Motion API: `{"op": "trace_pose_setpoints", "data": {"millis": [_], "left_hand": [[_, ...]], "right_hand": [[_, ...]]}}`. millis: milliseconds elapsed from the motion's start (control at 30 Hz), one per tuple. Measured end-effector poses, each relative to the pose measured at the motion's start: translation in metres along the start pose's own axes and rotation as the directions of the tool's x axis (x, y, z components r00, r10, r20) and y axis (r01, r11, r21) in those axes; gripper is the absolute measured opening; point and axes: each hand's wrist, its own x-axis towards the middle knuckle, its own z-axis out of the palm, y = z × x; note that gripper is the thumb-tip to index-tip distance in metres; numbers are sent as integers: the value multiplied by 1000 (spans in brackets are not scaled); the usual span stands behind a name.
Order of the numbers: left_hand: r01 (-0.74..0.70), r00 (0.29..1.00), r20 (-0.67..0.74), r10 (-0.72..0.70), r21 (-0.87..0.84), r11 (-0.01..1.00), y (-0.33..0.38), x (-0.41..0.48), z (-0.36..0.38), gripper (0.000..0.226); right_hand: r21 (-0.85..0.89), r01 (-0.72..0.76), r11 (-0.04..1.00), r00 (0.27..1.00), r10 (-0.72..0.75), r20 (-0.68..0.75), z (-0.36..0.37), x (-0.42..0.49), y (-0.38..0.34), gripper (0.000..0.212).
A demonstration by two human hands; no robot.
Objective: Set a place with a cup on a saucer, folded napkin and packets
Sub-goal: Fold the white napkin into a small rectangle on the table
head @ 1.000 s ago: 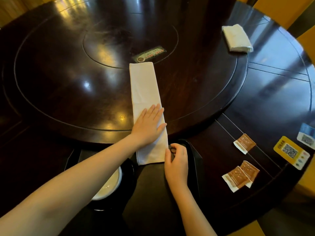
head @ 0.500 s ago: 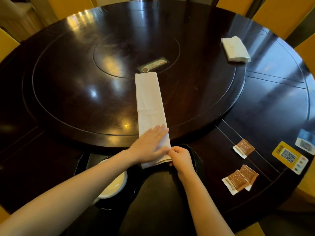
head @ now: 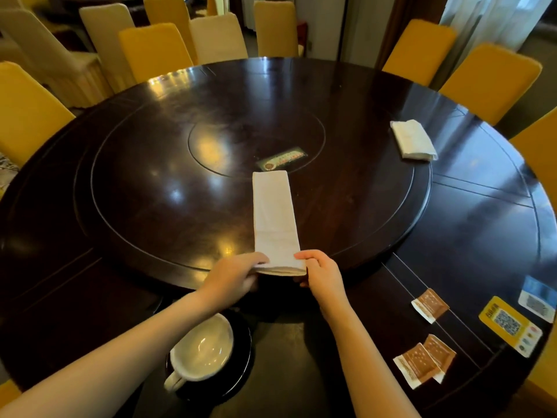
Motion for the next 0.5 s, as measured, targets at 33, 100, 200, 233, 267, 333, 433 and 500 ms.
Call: {"op": "trace_pose_setpoints", "data": {"millis": [33, 100, 200, 233, 267, 333, 433, 500], "left_hand": [[-5, 999, -40, 4, -25, 1000, -1, 7, -7, 27], [7, 992, -124, -19, -92, 996, -4, 24, -20, 21], [42, 975, -200, -95, -251, 967, -11, 51, -34, 10], [52, 970, -209, -120, -304, 951, -14, 61, -38, 10], [65, 965, -214, -150, -361, 931, -16, 69, -41, 13], [101, 946, -220, -236, -493, 864, -22, 87, -47, 18], [148, 917, -204, -343, -624, 767, -37, 114, -51, 6], [162, 900, -206, -383, -658, 735, -48, 132, -51, 11]], "right_hand": [[2, 34, 999, 999, -34, 16, -1, 3, -6, 27], [-22, 118, 993, 992, -117, 40, -3, 10, -19, 26], [-175, 290, 941, 956, -293, 7, -5, 32, -40, 15], [-225, 332, 916, 938, -346, -20, -7, 42, -48, 13], [-260, 365, 894, 919, -390, -52, -7, 51, -57, 13], [-283, 408, 868, 886, -451, -108, -6, 68, -73, 16], [-239, 370, 898, 909, -403, -105, 1, 97, -91, 14], [-183, 310, 933, 941, -329, -83, 8, 116, -100, 18]]}}
